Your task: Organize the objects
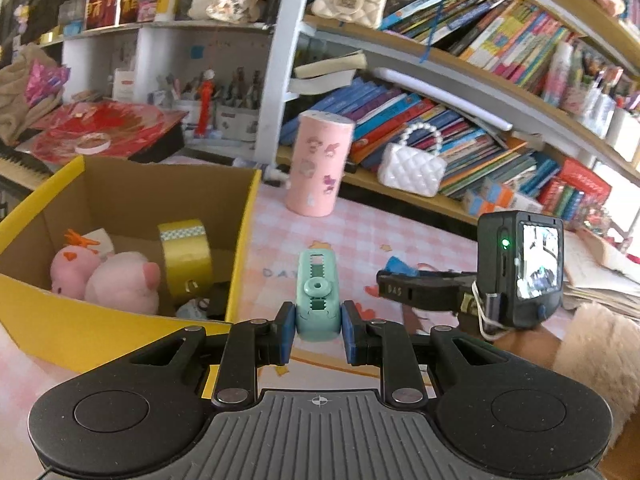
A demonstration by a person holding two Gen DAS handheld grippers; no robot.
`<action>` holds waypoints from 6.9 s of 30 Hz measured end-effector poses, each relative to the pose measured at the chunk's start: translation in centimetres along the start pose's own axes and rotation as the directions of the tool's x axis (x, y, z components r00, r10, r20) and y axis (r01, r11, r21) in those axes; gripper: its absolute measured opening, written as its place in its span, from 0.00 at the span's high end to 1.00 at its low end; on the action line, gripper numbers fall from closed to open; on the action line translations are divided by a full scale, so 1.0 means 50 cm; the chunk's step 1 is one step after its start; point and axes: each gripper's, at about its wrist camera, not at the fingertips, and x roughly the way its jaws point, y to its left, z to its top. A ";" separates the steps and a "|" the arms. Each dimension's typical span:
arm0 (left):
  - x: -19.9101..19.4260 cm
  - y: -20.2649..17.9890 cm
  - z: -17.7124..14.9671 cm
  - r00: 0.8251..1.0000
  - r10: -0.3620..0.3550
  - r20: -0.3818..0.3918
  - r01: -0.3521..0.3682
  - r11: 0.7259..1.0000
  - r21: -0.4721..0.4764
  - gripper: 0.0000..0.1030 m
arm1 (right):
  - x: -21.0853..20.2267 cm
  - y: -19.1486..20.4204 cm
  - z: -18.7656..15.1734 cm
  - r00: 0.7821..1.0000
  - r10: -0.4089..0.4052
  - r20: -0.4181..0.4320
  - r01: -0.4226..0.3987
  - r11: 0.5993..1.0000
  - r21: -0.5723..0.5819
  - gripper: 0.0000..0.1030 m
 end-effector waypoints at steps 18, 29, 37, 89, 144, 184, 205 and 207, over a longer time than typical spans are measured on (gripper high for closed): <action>-0.141 0.125 -0.108 0.994 -0.094 -0.055 0.095 0.995 0.020 0.78 | -0.322 0.164 -0.148 0.999 0.011 -0.052 0.000 0.977 0.215 0.65; -0.228 0.247 -0.147 0.997 -0.058 -0.053 0.058 0.998 -0.007 0.78 | -0.398 0.369 -0.208 0.993 0.097 -0.070 -0.089 0.990 0.113 0.65; -0.282 0.320 -0.157 0.999 -0.025 -0.030 0.024 0.999 -0.029 0.78 | -0.413 0.455 -0.212 0.990 0.126 -0.061 -0.121 0.990 0.075 0.65; 0.032 0.355 0.081 0.988 0.151 -0.026 -0.151 0.988 0.026 0.78 | -0.098 0.476 0.063 0.998 0.013 -0.066 -0.025 0.984 -0.178 0.65; -0.229 0.152 -0.174 0.996 0.067 -0.065 -0.051 0.973 0.223 0.11 | -0.529 0.313 -0.299 0.907 -0.420 -0.024 0.411 0.873 0.263 0.22; -0.260 0.092 -0.216 0.985 0.144 -0.095 -0.110 0.950 0.293 0.01 | -0.552 0.308 -0.340 0.883 -0.457 -0.110 0.470 0.850 0.239 0.02; -0.264 0.097 -0.222 0.982 0.155 -0.110 -0.121 0.956 0.269 0.01 | -0.552 0.313 -0.342 0.878 -0.464 -0.116 0.478 0.846 0.236 0.02; -0.264 0.097 -0.222 0.982 0.155 -0.110 -0.121 0.956 0.268 0.01 | -0.553 0.313 -0.342 0.877 -0.467 -0.114 0.480 0.845 0.234 0.02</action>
